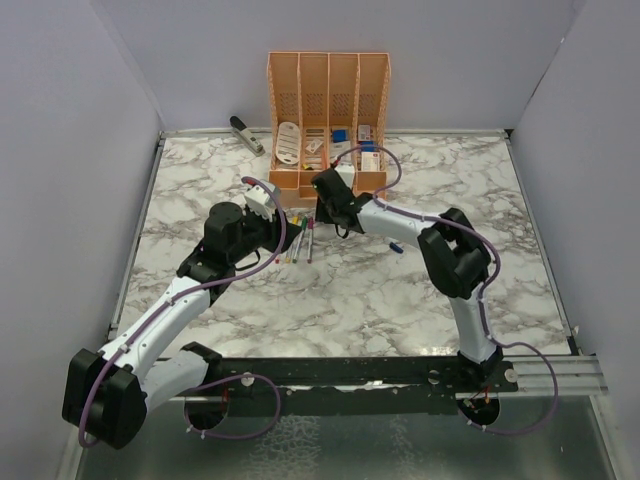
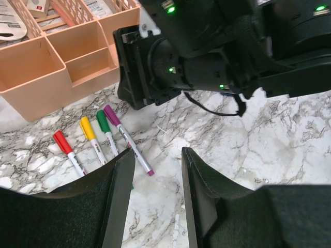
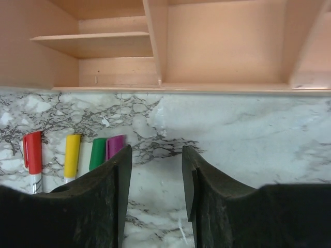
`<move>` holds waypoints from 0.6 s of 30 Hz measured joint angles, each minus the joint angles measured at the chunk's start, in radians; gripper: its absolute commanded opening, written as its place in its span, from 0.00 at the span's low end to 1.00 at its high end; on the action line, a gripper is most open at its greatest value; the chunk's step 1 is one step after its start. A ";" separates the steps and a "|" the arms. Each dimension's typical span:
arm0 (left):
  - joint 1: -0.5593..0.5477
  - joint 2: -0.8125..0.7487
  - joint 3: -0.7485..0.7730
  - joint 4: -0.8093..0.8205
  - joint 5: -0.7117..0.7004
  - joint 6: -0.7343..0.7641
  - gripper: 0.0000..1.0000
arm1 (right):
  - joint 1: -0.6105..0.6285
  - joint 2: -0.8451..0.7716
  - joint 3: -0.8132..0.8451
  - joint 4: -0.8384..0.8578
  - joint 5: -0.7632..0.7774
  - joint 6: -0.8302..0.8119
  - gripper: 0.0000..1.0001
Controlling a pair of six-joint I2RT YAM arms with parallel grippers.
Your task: Insert the pens into the pen caps
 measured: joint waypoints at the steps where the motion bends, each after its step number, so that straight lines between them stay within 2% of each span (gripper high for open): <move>1: 0.000 0.001 0.000 0.004 0.000 0.000 0.44 | 0.000 -0.018 -0.012 -0.001 0.016 -0.018 0.43; 6: 0.000 0.011 0.000 0.027 0.006 0.000 0.44 | -0.050 -0.173 -0.077 -0.036 0.059 -0.063 0.43; 13: 0.000 0.035 0.000 0.060 0.023 0.000 0.44 | -0.409 -0.400 -0.193 -0.149 0.056 -0.070 0.43; 15: 0.000 0.038 0.000 0.065 0.025 0.000 0.44 | -0.472 -0.415 -0.212 -0.202 0.055 -0.099 0.43; 18: 0.000 0.043 0.000 0.069 0.026 0.000 0.44 | -0.491 -0.418 -0.248 -0.266 0.037 -0.156 0.44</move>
